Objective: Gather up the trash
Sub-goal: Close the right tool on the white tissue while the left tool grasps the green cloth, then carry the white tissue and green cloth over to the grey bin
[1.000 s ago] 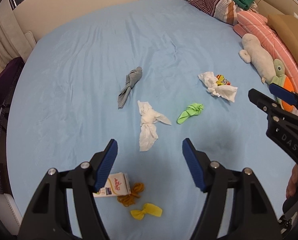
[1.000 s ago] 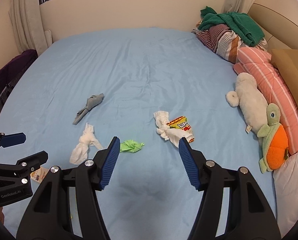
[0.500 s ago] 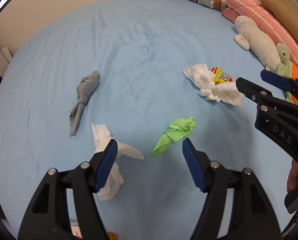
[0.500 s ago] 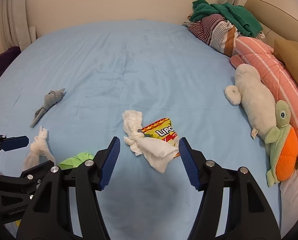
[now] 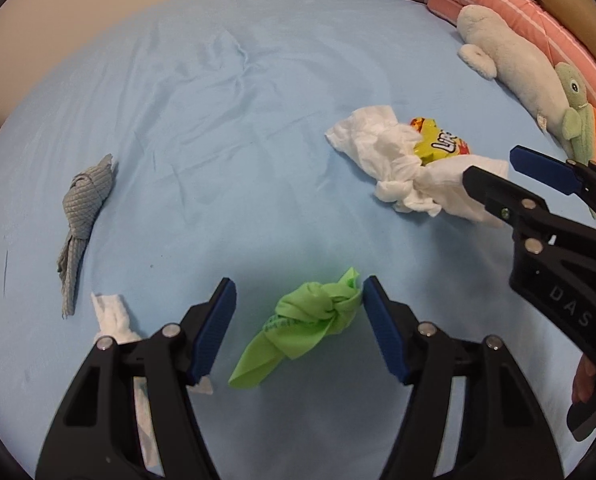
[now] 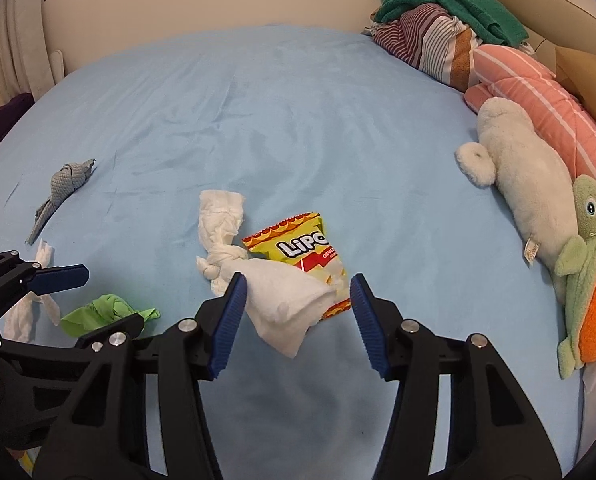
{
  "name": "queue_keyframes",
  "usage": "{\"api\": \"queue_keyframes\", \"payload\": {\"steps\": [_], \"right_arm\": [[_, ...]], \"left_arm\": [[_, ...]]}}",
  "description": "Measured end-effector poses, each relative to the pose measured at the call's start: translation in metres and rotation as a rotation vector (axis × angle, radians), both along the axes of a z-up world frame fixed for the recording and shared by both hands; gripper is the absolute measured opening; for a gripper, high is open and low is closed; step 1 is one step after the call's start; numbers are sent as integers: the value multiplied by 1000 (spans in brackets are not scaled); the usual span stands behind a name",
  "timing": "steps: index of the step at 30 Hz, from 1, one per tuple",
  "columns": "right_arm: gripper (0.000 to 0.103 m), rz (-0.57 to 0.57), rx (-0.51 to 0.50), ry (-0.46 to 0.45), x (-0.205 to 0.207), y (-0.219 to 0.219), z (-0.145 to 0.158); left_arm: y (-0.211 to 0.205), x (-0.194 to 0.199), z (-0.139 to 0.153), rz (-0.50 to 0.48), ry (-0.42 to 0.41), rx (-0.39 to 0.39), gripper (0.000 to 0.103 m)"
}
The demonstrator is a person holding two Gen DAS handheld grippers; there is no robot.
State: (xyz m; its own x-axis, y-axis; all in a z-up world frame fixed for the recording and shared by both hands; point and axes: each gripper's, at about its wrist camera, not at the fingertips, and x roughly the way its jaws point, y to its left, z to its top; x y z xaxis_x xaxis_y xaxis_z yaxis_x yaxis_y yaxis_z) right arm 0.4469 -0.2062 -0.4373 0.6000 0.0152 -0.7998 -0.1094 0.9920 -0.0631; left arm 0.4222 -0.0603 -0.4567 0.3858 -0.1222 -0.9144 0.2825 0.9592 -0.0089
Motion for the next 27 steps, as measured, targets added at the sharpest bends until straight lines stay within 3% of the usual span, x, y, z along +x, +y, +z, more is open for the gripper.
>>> {"api": "queue_keyframes", "payload": {"steps": [3,4,5,8,17,27], "right_arm": [[23,21,24,14,-2,3,-8],[7,31,30,18,-2,5,-9],[1,45,44,20,-4,7,-10],[1,59,43,11,-10,13,-7],[1,52,69,15,-33,18,25],[1,55,114,20,-84,33,102]], "left_arm": [[2,-3,-4,-20,19,-47,46],[0,-5,-4,-30,22,-53,41],[-2,-8,-4,-38,15,-43,39],[-7,-18,-1,-73,-2,-6,35],[7,-33,31,-55,21,-13,33],[32,-70,101,24,46,-35,33]]}}
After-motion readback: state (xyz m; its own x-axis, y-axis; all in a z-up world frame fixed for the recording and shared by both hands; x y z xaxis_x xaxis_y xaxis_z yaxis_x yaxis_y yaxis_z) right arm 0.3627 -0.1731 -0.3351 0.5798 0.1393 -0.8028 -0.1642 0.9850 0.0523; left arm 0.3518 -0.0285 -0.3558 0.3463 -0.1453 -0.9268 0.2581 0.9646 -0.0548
